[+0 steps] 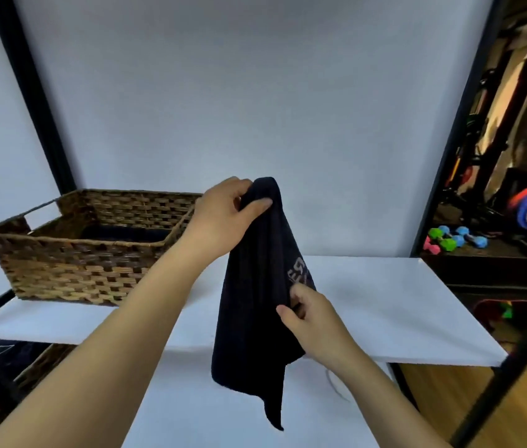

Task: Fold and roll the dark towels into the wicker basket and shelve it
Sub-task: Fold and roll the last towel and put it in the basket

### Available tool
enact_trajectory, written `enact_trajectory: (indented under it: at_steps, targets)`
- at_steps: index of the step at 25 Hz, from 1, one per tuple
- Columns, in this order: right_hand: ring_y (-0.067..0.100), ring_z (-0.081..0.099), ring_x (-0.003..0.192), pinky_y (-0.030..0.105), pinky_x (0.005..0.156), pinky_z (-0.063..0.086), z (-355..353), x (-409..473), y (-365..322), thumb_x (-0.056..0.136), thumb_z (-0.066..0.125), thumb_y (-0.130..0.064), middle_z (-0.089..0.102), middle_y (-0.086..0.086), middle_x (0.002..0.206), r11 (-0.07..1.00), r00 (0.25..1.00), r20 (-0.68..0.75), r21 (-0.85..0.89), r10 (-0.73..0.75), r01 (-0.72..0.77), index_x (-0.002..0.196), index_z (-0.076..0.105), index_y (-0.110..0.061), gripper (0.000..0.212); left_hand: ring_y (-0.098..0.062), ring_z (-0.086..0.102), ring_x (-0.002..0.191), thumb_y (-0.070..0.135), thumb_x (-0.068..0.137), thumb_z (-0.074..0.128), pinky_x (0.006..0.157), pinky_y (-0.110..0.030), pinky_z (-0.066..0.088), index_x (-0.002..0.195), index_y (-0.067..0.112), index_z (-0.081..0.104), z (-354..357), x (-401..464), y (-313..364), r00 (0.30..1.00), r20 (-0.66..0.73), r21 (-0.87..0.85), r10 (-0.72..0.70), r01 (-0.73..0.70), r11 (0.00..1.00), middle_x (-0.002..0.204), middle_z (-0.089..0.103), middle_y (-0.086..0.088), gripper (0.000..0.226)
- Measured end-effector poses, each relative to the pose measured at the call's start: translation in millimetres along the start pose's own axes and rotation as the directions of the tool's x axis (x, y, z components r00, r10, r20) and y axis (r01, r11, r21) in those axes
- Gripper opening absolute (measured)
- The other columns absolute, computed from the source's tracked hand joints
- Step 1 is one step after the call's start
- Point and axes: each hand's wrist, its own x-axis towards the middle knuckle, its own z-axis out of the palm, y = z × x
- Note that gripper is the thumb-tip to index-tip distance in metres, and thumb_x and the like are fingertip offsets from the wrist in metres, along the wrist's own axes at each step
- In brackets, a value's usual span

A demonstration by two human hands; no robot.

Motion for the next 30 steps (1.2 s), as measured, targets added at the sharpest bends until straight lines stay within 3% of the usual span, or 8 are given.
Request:
enact_trajectory:
  at_steps: [4,7,11,15,19,21,24,30]
  targets:
    - [0.008,0.052,0.065,0.027,0.064,0.044,-6.9,36.3,-5.7,0.103,0.047,-0.019,0.062,-0.008,0.077,0.984,0.935,-0.346,0.180,0.077,-0.015,0.091,0.047,-0.029,0.016,-0.007,0.058,0.091,0.036,0.097,0.064,0.078,-0.010,0.046,0.099,0.021,0.070,-10.3,55.6,-15.2,0.997,-0.076,-0.159,0.017,-0.029,0.987,0.106,0.056,0.001,0.017]
    - [0.015,0.060,0.073,0.028,0.067,0.048,-14.9,54.6,-1.7,0.104,0.048,-0.023,0.066,0.003,0.088,0.965,0.875,-0.461,0.263,0.146,-0.023,0.099,0.049,-0.030,0.008,-0.009,0.062,0.095,0.038,0.099,0.060,0.082,-0.020,0.051,0.107,0.022,0.069,3.9,84.8,-49.3,0.995,-0.066,-0.216,-0.076,0.060,0.975,0.112,0.062,0.004,0.020]
    - [0.008,0.056,0.068,0.021,0.061,0.041,-26.9,55.3,49.6,0.097,0.060,-0.037,0.058,-0.007,0.078,0.926,0.934,-0.200,-0.181,0.295,-0.331,0.101,0.057,-0.030,0.009,-0.030,0.062,0.105,0.029,0.101,0.053,0.089,-0.040,0.052,0.122,0.010,0.058,60.4,75.2,-142.5,0.918,0.150,0.180,-0.368,0.341,0.923,0.115,0.065,-0.010,0.028]
    - [0.009,0.056,0.079,0.023,0.066,0.044,-31.0,42.2,83.7,0.095,0.058,-0.033,0.058,-0.011,0.090,0.762,0.880,0.121,-0.563,0.459,-0.320,0.087,0.052,-0.033,0.010,-0.029,0.060,0.104,0.015,0.094,0.045,0.086,-0.037,0.048,0.130,0.010,0.047,89.6,42.4,-183.4,0.675,0.337,0.734,-0.657,0.249,0.632,0.120,0.060,-0.011,0.037]
    - [0.009,0.059,0.080,0.027,0.073,0.048,-42.4,64.0,96.0,0.100,0.048,-0.021,0.063,-0.013,0.087,0.850,0.944,0.009,-0.437,0.330,-0.293,0.085,0.053,-0.035,0.021,-0.023,0.046,0.126,0.022,0.097,0.051,0.099,-0.040,0.044,0.134,0.019,0.045,117.2,49.4,-170.2,0.905,0.324,0.550,-0.277,0.058,0.833,0.138,0.050,-0.002,0.037]
    - [0.006,0.062,0.089,0.025,0.082,0.051,-45.7,83.0,89.7,0.101,0.044,-0.011,0.067,-0.016,0.093,0.956,0.979,-0.121,-0.227,0.162,-0.186,0.093,0.059,-0.035,0.030,-0.019,0.045,0.131,0.040,0.099,0.054,0.105,-0.039,0.042,0.139,0.025,0.049,138.5,58.7,-158.1,0.880,0.444,0.355,-0.166,-0.002,0.935,0.142,0.050,0.004,0.042]
    - [0.000,0.061,0.099,0.015,0.086,0.047,-49.3,103.4,78.4,0.101,0.046,-0.011,0.066,-0.023,0.103,0.990,0.998,-0.065,-0.136,0.026,-0.035,0.105,0.061,-0.039,0.031,-0.025,0.049,0.130,0.059,0.095,0.053,0.106,-0.041,0.041,0.141,0.023,0.048,170.0,73.9,-161.0,0.750,0.545,0.569,-0.376,-0.001,0.822,0.143,0.052,0.000,0.059]
    - [0.010,0.056,0.095,0.029,0.086,0.044,-72.2,94.0,122.8,0.090,0.063,-0.051,0.056,-0.016,0.098,0.840,0.917,0.264,-0.528,0.300,-0.123,0.091,0.050,-0.040,0.016,-0.030,0.045,0.128,0.067,0.089,0.055,0.102,-0.053,0.042,0.133,0.017,0.050,174.1,91.3,-187.4,0.660,0.301,0.799,-0.688,0.219,0.560,0.136,0.051,-0.005,0.066]
